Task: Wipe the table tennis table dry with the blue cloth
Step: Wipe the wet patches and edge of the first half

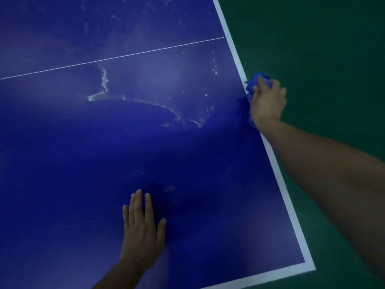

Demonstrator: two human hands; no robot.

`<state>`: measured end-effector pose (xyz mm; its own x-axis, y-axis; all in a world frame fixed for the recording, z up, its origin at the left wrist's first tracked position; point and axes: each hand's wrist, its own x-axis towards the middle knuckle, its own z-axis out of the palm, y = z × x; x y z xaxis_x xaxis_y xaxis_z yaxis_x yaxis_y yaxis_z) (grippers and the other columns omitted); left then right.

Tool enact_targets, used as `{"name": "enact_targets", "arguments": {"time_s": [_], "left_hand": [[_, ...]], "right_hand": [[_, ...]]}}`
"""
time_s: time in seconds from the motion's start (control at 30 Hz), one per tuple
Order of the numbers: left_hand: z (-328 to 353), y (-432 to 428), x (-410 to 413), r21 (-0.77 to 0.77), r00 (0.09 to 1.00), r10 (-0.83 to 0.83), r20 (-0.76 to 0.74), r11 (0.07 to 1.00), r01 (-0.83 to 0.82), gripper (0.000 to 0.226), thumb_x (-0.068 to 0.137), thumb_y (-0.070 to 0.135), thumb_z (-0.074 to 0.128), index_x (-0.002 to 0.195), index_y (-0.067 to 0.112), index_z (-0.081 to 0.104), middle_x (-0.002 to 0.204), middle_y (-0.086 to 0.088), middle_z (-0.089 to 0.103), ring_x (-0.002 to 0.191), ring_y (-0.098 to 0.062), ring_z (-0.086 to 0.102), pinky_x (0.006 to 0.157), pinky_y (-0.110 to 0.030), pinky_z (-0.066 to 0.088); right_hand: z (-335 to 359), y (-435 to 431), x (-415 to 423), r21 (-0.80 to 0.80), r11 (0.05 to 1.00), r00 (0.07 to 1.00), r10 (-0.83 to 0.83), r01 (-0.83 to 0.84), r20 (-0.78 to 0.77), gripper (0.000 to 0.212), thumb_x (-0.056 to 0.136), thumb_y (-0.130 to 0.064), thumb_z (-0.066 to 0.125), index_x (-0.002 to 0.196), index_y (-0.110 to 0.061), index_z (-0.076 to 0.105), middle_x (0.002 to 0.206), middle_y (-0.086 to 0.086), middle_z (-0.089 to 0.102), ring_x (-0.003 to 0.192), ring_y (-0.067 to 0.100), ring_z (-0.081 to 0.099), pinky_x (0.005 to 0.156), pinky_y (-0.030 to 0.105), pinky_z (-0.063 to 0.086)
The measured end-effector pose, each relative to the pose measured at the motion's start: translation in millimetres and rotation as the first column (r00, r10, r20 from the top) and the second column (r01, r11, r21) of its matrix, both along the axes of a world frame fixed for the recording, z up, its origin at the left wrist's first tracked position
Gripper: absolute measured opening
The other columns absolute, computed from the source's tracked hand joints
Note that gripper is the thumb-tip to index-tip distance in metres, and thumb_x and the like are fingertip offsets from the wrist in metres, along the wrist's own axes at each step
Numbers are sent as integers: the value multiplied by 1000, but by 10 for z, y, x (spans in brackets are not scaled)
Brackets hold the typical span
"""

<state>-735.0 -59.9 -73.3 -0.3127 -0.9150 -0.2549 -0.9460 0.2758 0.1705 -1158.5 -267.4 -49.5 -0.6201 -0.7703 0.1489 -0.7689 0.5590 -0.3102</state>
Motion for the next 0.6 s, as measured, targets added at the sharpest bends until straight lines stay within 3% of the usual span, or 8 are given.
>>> {"name": "enact_targets", "arguments": {"time_s": [0.1,0.17,0.23,0.3,0.37,0.43,0.5,0.6], "left_hand": [[-43,-23,184,7,1000,17,13,1000,-17,80,102,58,11,156,0,19,166,-19,7,153,-36,6,121,-46,-2],[-69,-42,345,19,999,34,17,999,-34,80,102,57,10,155,-3,22,165,-20,9,152,-37,8,121,-47,0],[-79,-58,539,28,999,42,25,999,-43,79,102,55,14,153,-5,25,164,-23,13,151,-40,13,121,-49,4],[-66,-67,746,40,997,57,52,997,-59,78,99,51,26,151,-6,28,162,-24,16,149,-41,16,119,-53,8],[-47,-82,934,69,994,80,71,994,-85,79,96,51,29,152,-6,29,163,-23,14,150,-40,15,119,-52,7],[-32,-134,1077,100,993,71,92,992,-80,82,100,58,19,154,-3,25,165,-20,9,152,-38,9,121,-48,1],[-50,-222,1183,137,992,44,119,989,-61,86,99,64,12,157,0,17,167,-17,1,154,-34,0,121,-47,-4],[-39,-369,1286,192,988,60,142,977,-87,96,93,75,8,159,7,-4,165,-15,-20,152,-31,-21,119,-49,-14]], "right_hand": [[16,370,768,-137,954,964,261,-265,-47,41,102,-32,41,136,-18,59,133,17,56,106,41,55,89,48,49],[-76,854,1529,-121,900,905,425,-419,31,41,99,-34,41,131,-19,62,128,15,60,99,39,57,82,47,52],[-133,1488,2332,-128,779,772,626,-614,111,37,98,-34,46,129,-22,63,126,10,60,92,33,59,72,42,50],[-275,2041,2921,-80,588,580,808,-805,103,36,97,-35,52,130,-27,60,129,4,57,92,26,58,66,39,50],[-432,2232,3104,-36,461,456,885,-887,93,41,92,-37,61,132,-33,56,133,-1,53,100,22,55,70,39,50],[-476,2009,3028,-16,379,378,925,-925,25,46,89,-35,63,135,-33,54,134,0,53,99,23,53,70,40,47],[-457,1470,2794,57,428,425,904,-902,-56,46,88,-33,55,135,-30,54,130,6,57,92,30,55,67,39,44],[-340,469,2278,96,821,816,571,-563,-88,41,98,-36,54,139,-28,55,135,11,54,103,39,54,78,45,49]]}}
